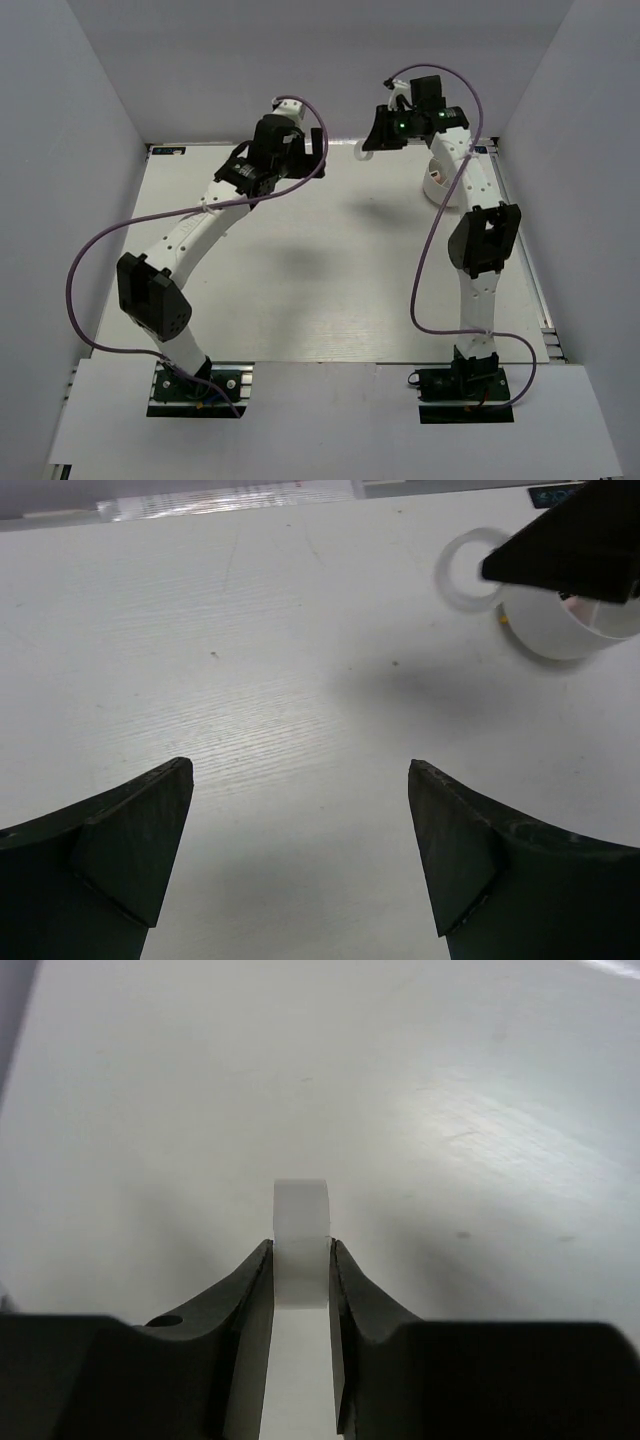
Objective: Sort the stationery into containers
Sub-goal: Place the stationery in the storage box.
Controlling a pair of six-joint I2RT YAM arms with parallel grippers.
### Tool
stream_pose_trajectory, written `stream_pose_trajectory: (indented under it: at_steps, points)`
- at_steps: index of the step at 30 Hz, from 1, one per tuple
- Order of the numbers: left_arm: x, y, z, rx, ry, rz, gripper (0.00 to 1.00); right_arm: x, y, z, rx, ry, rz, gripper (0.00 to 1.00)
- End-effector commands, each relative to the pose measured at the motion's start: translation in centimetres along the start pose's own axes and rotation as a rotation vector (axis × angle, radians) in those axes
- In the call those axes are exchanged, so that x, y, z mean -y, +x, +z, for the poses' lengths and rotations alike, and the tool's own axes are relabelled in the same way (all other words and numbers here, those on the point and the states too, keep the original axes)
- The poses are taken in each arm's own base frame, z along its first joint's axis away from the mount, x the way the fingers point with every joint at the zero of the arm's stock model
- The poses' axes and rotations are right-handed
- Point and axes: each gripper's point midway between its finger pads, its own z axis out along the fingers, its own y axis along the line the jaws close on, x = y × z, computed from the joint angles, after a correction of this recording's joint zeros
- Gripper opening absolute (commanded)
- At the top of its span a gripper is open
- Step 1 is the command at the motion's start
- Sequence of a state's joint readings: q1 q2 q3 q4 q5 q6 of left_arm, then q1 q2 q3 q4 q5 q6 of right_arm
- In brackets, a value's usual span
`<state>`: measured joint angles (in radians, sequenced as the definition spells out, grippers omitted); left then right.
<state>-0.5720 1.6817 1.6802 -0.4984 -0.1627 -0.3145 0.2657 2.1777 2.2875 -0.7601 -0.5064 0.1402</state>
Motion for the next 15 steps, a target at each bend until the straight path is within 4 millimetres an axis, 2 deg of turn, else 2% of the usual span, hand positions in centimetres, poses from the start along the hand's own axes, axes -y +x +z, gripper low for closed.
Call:
stream_pose_trajectory:
  at_steps: [1, 2, 4, 5, 6, 7, 8, 9, 10, 11, 12, 13, 14, 15]
  points:
    - [-2.2, 0.8, 0.8, -0.051, -0.020, 0.046, 0.98, 7.4, -2.9, -1.8, 0.078, 0.211, -0.103, 0.00]
    - [-2.7, 2.3, 1.2, -0.096, -0.006, 0.082, 0.98, 9.7, -3.3, -2.9, 0.092, 0.250, -0.087, 0.00]
    - [-3.0, 4.1, 1.1, -0.147, 0.027, 0.129, 0.98, 11.0, -3.6, -4.1, 0.087, 0.284, -0.178, 0.00]
    - [-3.5, 4.1, 0.5, -0.143, 0.044, 0.146, 0.98, 12.0, -3.8, -5.1, 0.087, 0.305, -0.199, 0.00]
    - [-3.4, 6.0, 0.4, -0.176, 0.118, 0.186, 0.98, 12.7, -3.7, -6.7, 0.078, 0.340, -0.219, 0.00]
    - [-3.2, 6.7, 0.1, -0.182, 0.148, 0.202, 0.98, 13.7, -3.5, -7.9, 0.058, 0.377, -0.293, 0.00]
    - [-3.2, 6.5, -0.7, -0.165, 0.176, 0.212, 0.98, 13.9, -2.9, -8.5, 0.032, 0.399, -0.331, 0.00]
    - [-2.6, 8.2, -0.9, -0.191, 0.244, 0.233, 0.98, 13.2, -3.2, -10.6, 0.036, 0.437, -0.385, 0.00]
    - [-2.7, 8.5, -1.1, -0.197, 0.259, 0.231, 0.98, 14.4, -0.7, -10.6, -0.036, 0.437, -0.420, 0.00]
    - [-2.4, 8.9, -1.4, -0.203, 0.281, 0.230, 0.98, 13.7, -0.6, -12.1, -0.034, 0.440, -0.452, 0.00]
    - [-1.8, 9.8, -1.6, -0.229, 0.330, 0.225, 0.98, 13.5, -0.1, -12.7, -0.050, 0.434, -0.477, 0.00]
    - [-1.6, 10.1, -1.6, -0.242, 0.346, 0.222, 0.98, 14.3, 1.4, -13.4, -0.100, 0.425, -0.503, 0.00]
    - [-1.9, 10.6, -1.2, -0.259, 0.354, 0.212, 0.98, 13.6, 1.7, -14.1, -0.110, 0.402, -0.528, 0.00]
    - [-1.1, 11.2, -1.5, -0.280, 0.410, 0.209, 0.98, 13.2, 2.3, -14.5, -0.141, 0.382, -0.543, 0.00]
